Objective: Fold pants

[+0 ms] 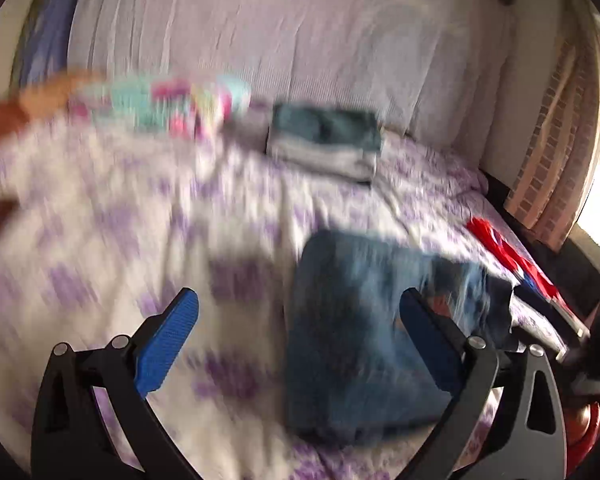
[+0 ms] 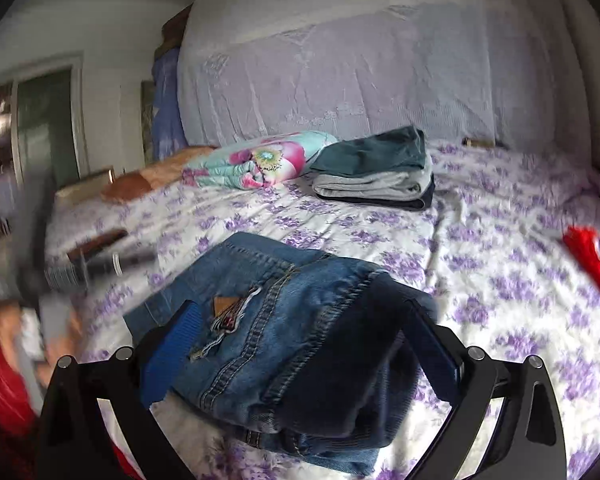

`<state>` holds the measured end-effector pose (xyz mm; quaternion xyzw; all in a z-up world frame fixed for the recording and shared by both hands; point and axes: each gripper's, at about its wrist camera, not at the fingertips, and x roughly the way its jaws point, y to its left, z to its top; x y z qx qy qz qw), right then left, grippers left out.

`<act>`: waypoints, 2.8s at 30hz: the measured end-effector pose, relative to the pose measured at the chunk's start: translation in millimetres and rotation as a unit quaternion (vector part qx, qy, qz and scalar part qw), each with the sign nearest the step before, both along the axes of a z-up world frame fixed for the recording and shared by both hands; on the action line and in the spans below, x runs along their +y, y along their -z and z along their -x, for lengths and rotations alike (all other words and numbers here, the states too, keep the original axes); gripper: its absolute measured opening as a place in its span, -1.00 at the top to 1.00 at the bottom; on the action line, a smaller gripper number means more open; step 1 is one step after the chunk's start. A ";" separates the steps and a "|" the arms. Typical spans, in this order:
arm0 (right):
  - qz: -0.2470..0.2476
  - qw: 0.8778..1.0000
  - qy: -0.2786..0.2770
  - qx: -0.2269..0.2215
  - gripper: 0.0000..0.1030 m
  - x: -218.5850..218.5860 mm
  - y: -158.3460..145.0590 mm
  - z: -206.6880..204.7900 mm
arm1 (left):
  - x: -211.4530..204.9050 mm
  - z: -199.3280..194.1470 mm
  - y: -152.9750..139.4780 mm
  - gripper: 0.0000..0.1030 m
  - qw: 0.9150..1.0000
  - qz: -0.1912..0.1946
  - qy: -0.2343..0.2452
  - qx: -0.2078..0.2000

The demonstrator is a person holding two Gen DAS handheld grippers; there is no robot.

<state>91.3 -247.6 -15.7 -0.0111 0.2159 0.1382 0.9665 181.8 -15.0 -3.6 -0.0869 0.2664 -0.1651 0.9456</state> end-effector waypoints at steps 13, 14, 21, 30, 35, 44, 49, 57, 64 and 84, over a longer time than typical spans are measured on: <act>0.021 0.996 0.017 0.088 -0.93 -23.2 30.4 -64.5 | -68.8 -31.1 66.2 -0.92 0.988 -0.037 0.100 0.110; 0.037 0.995 0.030 0.086 -0.93 -24.4 31.1 -69.1 | -57.3 -43.9 68.4 -0.92 0.982 0.020 0.116 0.151; 0.030 0.995 0.028 0.088 -0.93 -24.9 27.2 -77.0 | -46.9 -52.5 68.0 -0.92 0.978 0.047 0.120 0.162; -0.010 0.997 0.018 0.078 -0.93 -35.9 31.5 -67.9 | 13.1 -18.5 67.6 -0.90 0.974 0.112 0.098 0.171; -0.026 0.997 0.012 0.071 -0.93 -40.1 30.2 -64.4 | 17.6 14.2 71.9 -0.90 0.983 0.101 0.092 0.125; -0.024 0.997 0.015 0.078 -0.93 -38.4 31.3 -67.4 | -12.5 31.5 77.2 -0.90 0.995 -0.040 0.047 0.076; -0.019 0.996 0.017 0.081 -0.93 -37.3 32.0 -68.1 | -2.5 19.7 73.0 -0.92 0.996 -0.028 0.026 0.080; -0.023 0.995 0.016 0.098 -0.93 -37.7 35.3 -73.6 | 15.8 23.0 65.3 -0.92 0.995 -0.097 -0.015 0.026; -0.022 0.995 0.012 0.099 -0.93 -38.5 35.3 -74.6 | 30.9 21.4 71.0 -0.92 0.997 -0.056 -0.002 0.048; -0.015 0.995 0.011 0.096 -0.93 -35.8 34.9 -74.2 | 14.4 -16.9 82.1 -0.92 0.995 0.011 0.050 0.088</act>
